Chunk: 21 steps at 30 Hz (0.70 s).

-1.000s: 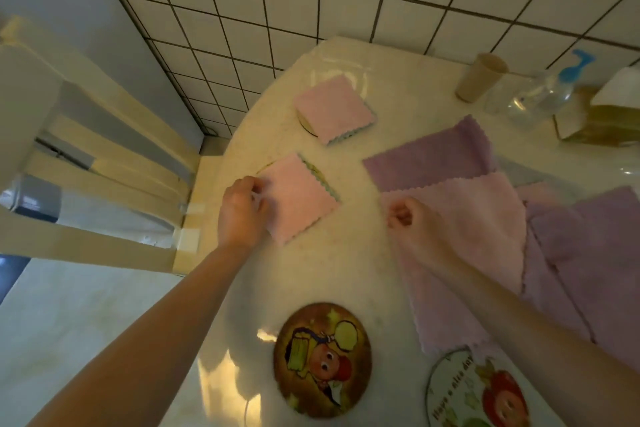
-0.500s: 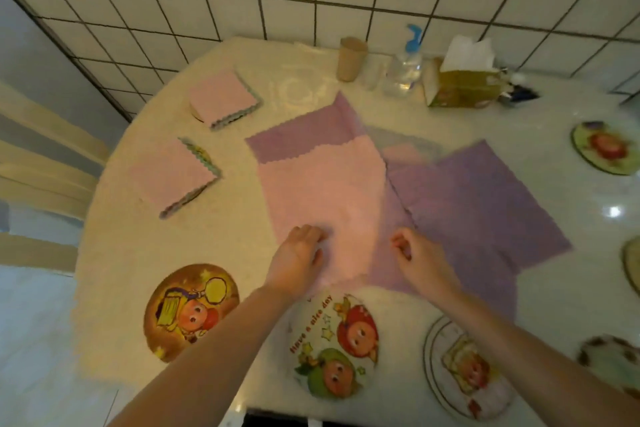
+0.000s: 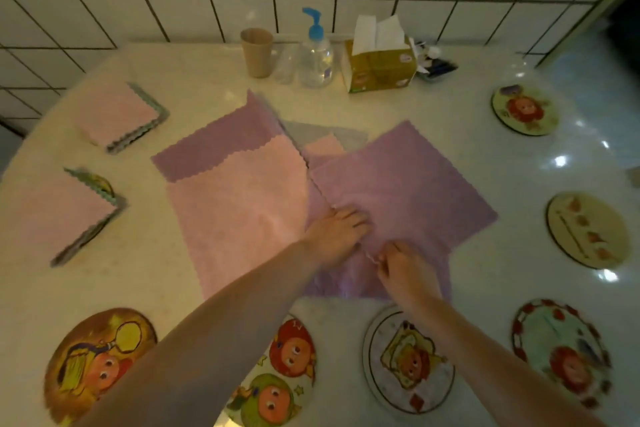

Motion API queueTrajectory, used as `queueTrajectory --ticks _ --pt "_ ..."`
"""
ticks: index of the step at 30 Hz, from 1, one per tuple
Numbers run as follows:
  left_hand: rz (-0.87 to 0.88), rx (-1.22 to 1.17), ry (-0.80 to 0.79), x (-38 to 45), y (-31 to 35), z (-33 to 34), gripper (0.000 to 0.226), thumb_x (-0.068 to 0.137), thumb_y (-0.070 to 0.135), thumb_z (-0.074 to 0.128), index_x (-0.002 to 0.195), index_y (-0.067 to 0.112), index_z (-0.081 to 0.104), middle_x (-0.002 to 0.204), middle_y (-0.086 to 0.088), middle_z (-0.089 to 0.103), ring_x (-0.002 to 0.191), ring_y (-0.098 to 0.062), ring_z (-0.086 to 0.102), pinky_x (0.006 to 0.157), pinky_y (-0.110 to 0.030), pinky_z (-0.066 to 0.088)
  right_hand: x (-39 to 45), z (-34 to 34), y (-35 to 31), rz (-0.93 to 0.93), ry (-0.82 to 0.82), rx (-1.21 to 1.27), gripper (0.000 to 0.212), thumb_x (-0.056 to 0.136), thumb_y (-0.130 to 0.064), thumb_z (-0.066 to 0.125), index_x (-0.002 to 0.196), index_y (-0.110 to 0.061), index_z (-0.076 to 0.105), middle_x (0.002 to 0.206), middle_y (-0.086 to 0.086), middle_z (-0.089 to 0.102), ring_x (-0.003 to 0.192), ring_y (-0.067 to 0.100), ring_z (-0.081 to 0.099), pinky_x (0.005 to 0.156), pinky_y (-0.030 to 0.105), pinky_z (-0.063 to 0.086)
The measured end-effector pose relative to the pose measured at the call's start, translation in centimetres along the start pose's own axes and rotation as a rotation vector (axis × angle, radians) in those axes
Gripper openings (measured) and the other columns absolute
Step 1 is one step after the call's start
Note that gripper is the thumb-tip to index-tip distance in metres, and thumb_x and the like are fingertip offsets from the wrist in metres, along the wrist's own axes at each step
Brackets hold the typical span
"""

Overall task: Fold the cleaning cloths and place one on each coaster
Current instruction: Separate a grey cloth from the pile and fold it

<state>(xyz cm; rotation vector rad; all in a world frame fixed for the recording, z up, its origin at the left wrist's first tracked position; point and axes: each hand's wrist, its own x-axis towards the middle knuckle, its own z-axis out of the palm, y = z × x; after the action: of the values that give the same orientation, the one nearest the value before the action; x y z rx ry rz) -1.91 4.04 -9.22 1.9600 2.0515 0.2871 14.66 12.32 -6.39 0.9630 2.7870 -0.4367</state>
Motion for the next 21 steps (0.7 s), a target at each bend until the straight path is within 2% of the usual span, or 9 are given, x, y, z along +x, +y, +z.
queueTrajectory --ticks 3,7,9,11,13,16,18,20,21 --pt "-0.049 -0.044 -0.076 1.4 -0.6 -0.5 0.058 0.08 0.02 0.065 0.134 0.009 0.05 0.144 -0.012 0.044 0.132 -0.031 0.04 0.105 -0.046 0.039 0.8 -2.3 0.6 0.041 0.026 0.061 0.015 0.087 -0.029 0.054 0.094 -0.017 0.058 0.093 0.002 0.062 0.08 0.025 0.061 0.057 0.031 0.043" --pt "-0.154 0.035 0.041 3.6 -2.2 -1.8 0.047 0.086 0.013 0.055 0.132 0.01 0.053 0.139 -0.014 0.048 0.126 -0.037 0.046 0.098 -0.05 0.043 1.9 -6.8 2.2 -0.049 0.037 0.284 0.006 0.088 -0.02 0.053 0.091 -0.015 0.052 0.078 0.004 0.061 0.068 0.026 0.056 0.059 0.038 0.047" --pt "-0.268 0.106 0.051 4.6 -3.4 -2.8 0.045 0.092 0.014 0.041 0.136 0.016 0.049 0.145 -0.01 0.041 0.131 -0.035 0.037 0.103 -0.048 0.036 2.6 -9.0 2.8 -0.094 0.076 0.348 0.002 0.088 -0.012 0.053 0.088 -0.011 0.055 0.073 0.004 0.059 0.064 0.023 0.053 0.058 0.033 0.043" --pt "-0.399 0.077 0.074 5.2 -4.8 -4.0 0.042 0.094 0.012 0.041 0.134 0.02 0.052 0.144 -0.006 0.041 0.128 -0.033 0.038 0.102 -0.043 0.037 3.3 -11.0 3.3 -0.101 0.153 0.415 0.006 0.086 -0.008 0.055 0.088 -0.008 0.06 0.07 0.006 0.059 0.061 0.021 0.052 0.057 0.025 0.035" --pt "-0.483 -0.087 0.193 5.0 -6.5 -5.0 0.037 0.092 0.011 0.049 0.126 0.019 0.061 0.136 -0.007 0.049 0.12 -0.033 0.045 0.099 -0.04 0.042 4.0 -12.5 3.4 -0.091 0.21 0.451 0.01 0.085 -0.009 0.056 0.09 -0.006 0.064 0.073 0.005 0.061 0.063 0.019 0.053 0.056 0.02 0.033" --pt "-0.565 -0.381 0.469 4.7 -6.9 -7.7 0.024 0.089 0.015 0.059 0.111 0.011 0.07 0.119 -0.012 0.065 0.109 -0.03 0.059 0.093 -0.031 0.044 5.2 -14.3 3.9 -0.069 0.267 0.423 0.01 0.088 -0.01 0.059 0.094 -0.009 0.067 0.081 -0.002 0.063 0.071 0.013 0.056 0.061 0.016 0.034" --pt "-0.645 -0.602 0.573 4.8 -7.0 -9.7 0.025 0.089 0.001 0.054 0.106 0.007 0.071 0.113 -0.014 0.067 0.105 -0.03 0.061 0.091 -0.032 0.048 6.2 -15.3 4.1 -0.047 0.324 0.366 0.009 0.089 -0.016 0.059 0.093 -0.014 0.067 0.081 -0.003 0.064 0.071 0.012 0.056 0.064 0.02 0.037" --pt "-0.697 -0.835 0.676 4.4 -7.4 -11.6 0.037 0.087 -0.012 0.045 0.108 0.006 0.07 0.116 -0.013 0.065 0.106 -0.029 0.061 0.087 -0.04 0.054 7.2 -16.2 3.6 -0.038 0.387 0.333 0.009 0.09 -0.02 0.058 0.092 -0.016 0.066 0.082 -0.003 0.064 0.071 0.013 0.057 0.065 0.022 0.038" --pt "-0.71 -0.897 0.738 3.7 -7.5 -12.7 0.04 0.086 -0.015 0.042 0.109 0.004 0.069 0.117 -0.011 0.064 0.107 -0.027 0.061 0.085 -0.038 0.056 7.6 -16.6 3.0 -0.043 0.412 0.329 0.01 0.091 -0.021 0.057 0.092 -0.017 0.065 0.081 -0.004 0.063 0.072 0.013 0.057 0.065 0.023 0.038"
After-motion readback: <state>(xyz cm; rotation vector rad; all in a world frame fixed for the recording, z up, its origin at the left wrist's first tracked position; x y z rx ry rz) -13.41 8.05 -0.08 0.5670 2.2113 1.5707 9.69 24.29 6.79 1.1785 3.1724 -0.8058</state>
